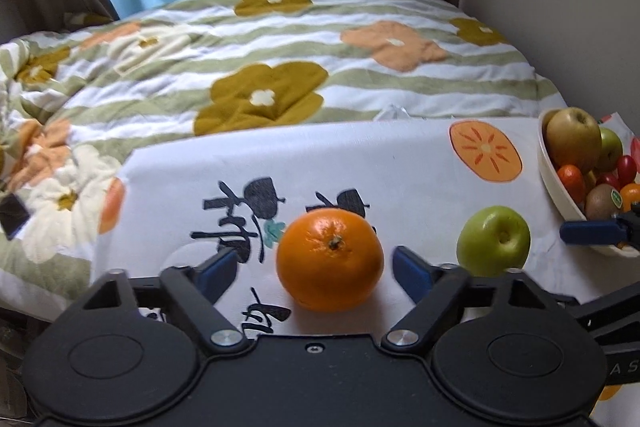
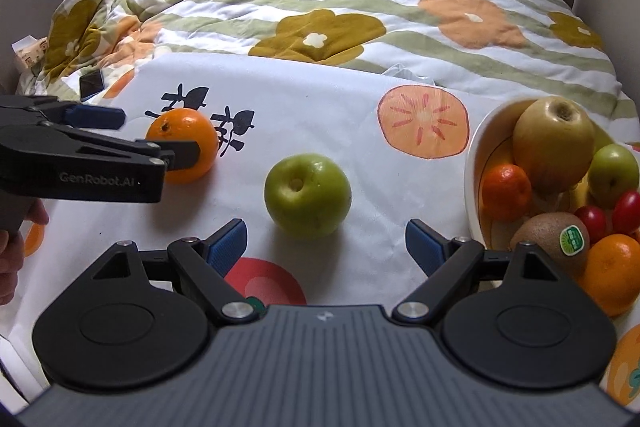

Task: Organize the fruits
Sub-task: 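Grasp the orange with the left tool while the right tool grasps the green apple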

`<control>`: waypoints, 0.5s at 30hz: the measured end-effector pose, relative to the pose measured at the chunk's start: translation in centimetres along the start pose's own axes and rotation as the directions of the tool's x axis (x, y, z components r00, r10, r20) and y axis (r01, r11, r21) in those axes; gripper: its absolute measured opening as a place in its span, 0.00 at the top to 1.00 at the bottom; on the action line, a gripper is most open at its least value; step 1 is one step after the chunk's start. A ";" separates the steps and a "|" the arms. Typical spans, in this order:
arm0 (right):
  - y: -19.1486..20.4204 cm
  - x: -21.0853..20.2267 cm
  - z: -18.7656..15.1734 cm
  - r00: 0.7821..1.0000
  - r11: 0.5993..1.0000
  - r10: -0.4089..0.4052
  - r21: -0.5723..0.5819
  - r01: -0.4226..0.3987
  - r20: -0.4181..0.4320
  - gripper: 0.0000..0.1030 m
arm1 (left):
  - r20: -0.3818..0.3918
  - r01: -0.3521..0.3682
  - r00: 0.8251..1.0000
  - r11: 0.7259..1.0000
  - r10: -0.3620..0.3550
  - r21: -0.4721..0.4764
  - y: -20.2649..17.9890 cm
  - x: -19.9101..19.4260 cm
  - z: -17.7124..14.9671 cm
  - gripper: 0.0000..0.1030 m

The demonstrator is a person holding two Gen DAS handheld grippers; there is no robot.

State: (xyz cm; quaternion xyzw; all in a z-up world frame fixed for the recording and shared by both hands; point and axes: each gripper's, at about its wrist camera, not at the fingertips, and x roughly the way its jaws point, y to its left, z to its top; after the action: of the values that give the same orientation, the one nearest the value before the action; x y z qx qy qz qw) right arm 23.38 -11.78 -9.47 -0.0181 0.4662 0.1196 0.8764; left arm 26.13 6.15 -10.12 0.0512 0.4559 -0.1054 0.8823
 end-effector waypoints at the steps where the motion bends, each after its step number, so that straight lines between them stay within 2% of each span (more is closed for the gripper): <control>1: 0.0 0.1 0.0 1.000 1.000 -0.001 -0.003 0.001 0.001 0.02 | -0.004 0.019 1.000 1.000 -0.019 0.001 0.0 0.2 0.0 0.28; 2: 0.0 0.3 0.1 1.000 1.000 0.000 -0.006 0.000 -0.001 0.03 | -0.004 0.041 0.999 0.999 -0.041 -0.002 0.1 0.2 0.0 0.35; 3: 0.1 0.4 0.1 1.000 1.000 -0.001 -0.010 0.001 -0.001 0.04 | -0.001 0.055 0.999 0.998 -0.055 -0.004 0.1 0.2 0.0 0.36; 8: 0.3 0.8 0.4 1.000 1.000 0.007 -0.023 -0.007 0.000 0.06 | -0.004 0.053 0.999 0.998 -0.053 0.015 -0.2 0.0 -0.1 0.37; 15: 0.5 1.6 0.9 1.000 0.999 0.025 -0.043 -0.025 -0.009 0.18 | -0.011 0.039 0.999 0.999 -0.039 0.037 0.1 -0.5 -0.6 0.38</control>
State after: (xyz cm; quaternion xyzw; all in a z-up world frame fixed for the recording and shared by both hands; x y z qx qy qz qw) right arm 24.88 -10.82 -10.21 -0.0315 0.4675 0.1405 0.8722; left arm 25.41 6.41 -10.07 0.0590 0.4592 -0.1308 0.8767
